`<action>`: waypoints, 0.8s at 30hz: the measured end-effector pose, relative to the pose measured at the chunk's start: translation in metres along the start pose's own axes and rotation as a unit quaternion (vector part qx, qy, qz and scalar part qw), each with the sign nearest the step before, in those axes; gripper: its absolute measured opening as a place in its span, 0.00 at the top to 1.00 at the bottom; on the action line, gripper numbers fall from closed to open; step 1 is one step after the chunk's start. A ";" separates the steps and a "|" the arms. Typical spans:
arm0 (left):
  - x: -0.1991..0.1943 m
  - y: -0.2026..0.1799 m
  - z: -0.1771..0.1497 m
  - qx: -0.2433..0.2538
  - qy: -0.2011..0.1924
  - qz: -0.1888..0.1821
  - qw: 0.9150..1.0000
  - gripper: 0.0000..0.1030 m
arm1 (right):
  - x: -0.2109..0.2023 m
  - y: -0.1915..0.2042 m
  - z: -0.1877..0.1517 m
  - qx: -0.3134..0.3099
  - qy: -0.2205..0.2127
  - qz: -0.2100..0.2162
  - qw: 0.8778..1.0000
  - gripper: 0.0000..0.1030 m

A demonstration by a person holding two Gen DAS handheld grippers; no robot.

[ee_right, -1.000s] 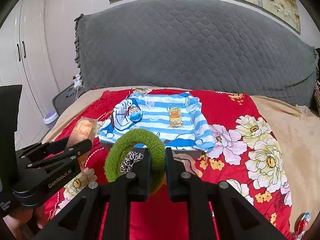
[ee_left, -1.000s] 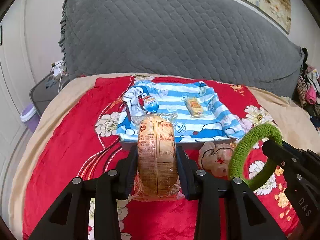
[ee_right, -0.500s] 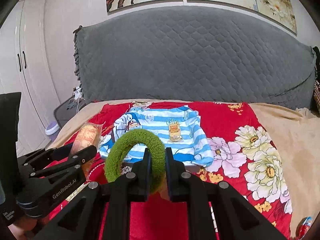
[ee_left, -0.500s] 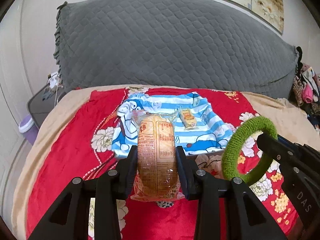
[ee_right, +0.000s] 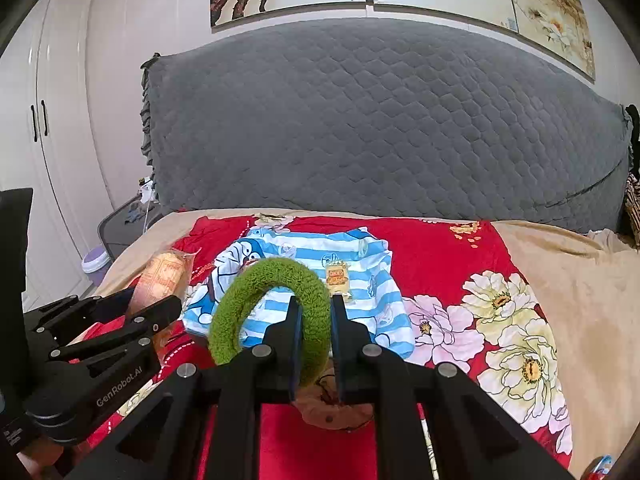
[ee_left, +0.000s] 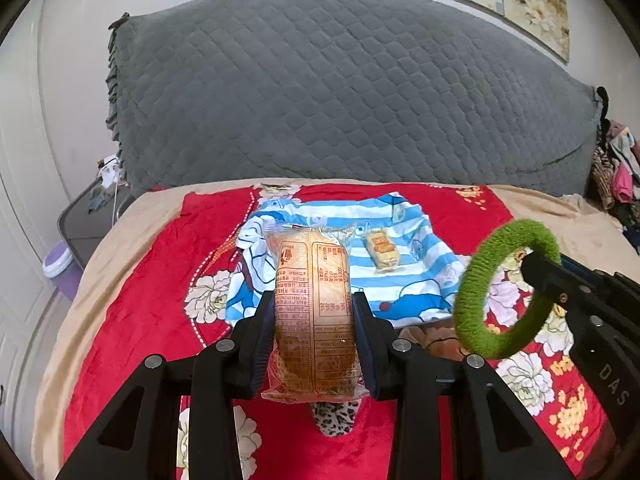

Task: Organize objects
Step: 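Lift the bread with the left tool while the right tool lifts the hair tie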

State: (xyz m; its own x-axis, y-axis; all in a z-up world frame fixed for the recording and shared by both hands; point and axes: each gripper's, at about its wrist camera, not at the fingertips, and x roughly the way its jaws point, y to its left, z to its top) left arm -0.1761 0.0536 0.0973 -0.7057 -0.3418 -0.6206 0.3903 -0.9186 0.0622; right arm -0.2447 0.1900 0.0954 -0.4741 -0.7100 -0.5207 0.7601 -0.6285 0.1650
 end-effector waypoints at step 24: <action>0.062 0.006 0.019 -0.012 0.023 -0.002 1.000 0.63 | 0.045 -0.012 0.027 -0.002 0.003 -0.008 1.000 0.87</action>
State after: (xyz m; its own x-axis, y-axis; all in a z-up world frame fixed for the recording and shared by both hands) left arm -0.2287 0.0228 0.0740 -0.6795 -0.3286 -0.6560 0.4022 -0.9146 0.0414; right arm -0.2870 0.1572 0.0925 -0.4833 -0.6983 -0.5279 0.7544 -0.6382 0.1536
